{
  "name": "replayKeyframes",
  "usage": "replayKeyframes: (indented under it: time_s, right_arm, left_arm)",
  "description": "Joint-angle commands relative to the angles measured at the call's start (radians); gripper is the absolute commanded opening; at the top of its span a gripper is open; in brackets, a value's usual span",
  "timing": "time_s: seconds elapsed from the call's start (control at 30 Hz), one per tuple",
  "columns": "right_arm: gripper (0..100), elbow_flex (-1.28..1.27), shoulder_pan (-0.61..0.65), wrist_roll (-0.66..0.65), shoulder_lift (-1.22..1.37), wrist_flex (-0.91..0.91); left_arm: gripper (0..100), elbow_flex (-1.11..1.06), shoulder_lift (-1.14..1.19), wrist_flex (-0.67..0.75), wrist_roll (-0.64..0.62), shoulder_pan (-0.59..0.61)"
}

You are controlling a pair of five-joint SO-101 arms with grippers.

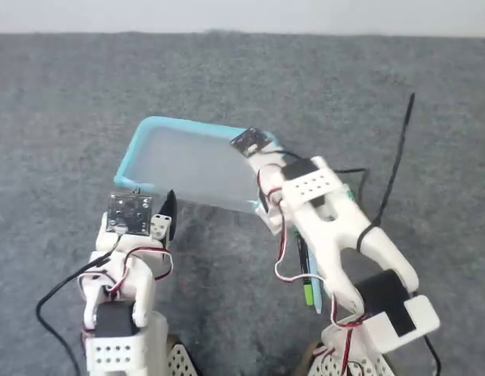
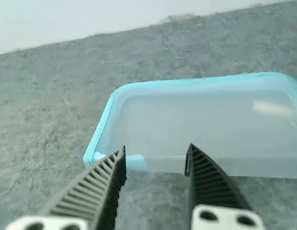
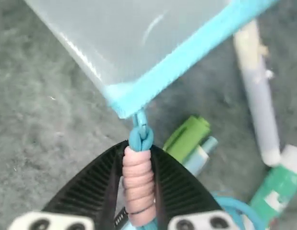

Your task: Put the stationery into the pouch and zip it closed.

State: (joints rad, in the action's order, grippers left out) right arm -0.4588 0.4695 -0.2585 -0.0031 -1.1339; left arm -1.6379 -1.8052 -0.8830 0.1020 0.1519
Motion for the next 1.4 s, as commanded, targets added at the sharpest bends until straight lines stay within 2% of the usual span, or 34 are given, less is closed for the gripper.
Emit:
replayKeyframes:
  time_s: [0.0, 0.23, 0.4, 0.6, 0.83, 1.03, 1.2, 1.37]
  right_arm:
    - [0.6, 0.071, -0.005, 0.011, -0.087, -0.079]
    - [0.6, -0.028, 0.019, -0.023, -0.427, -0.147]
    - [0.6, -0.044, 0.047, -0.025, -0.696, -0.272]
    - [0.6, -0.018, 0.104, -0.074, -0.868, -0.341]
    - [0.6, 0.287, 0.104, -0.074, -0.800, -0.475]
    - [0.6, 0.615, 0.104, -0.048, -0.550, -0.608]
    - [0.6, 0.835, 0.097, -0.031, -0.348, -0.647]
    - [0.6, 1.137, 0.012, 0.014, -0.139, -0.654]
  left_arm:
    - [19, -0.021, -0.012, 0.112, 0.012, -0.032]
    - [19, -0.047, -0.009, 0.127, 0.012, -0.098]
    - [19, -0.047, -0.009, 0.107, 0.012, -0.103]
    - [19, -0.047, -0.009, 0.057, 0.012, -0.106]
    - [19, -0.047, -0.009, 0.028, 0.043, -0.152]
    - [19, -0.047, -0.009, 0.025, 0.043, -0.152]
    - [19, -0.047, -0.009, 0.023, 0.043, -0.152]
    - [19, -0.047, -0.009, 0.023, 0.044, -0.153]
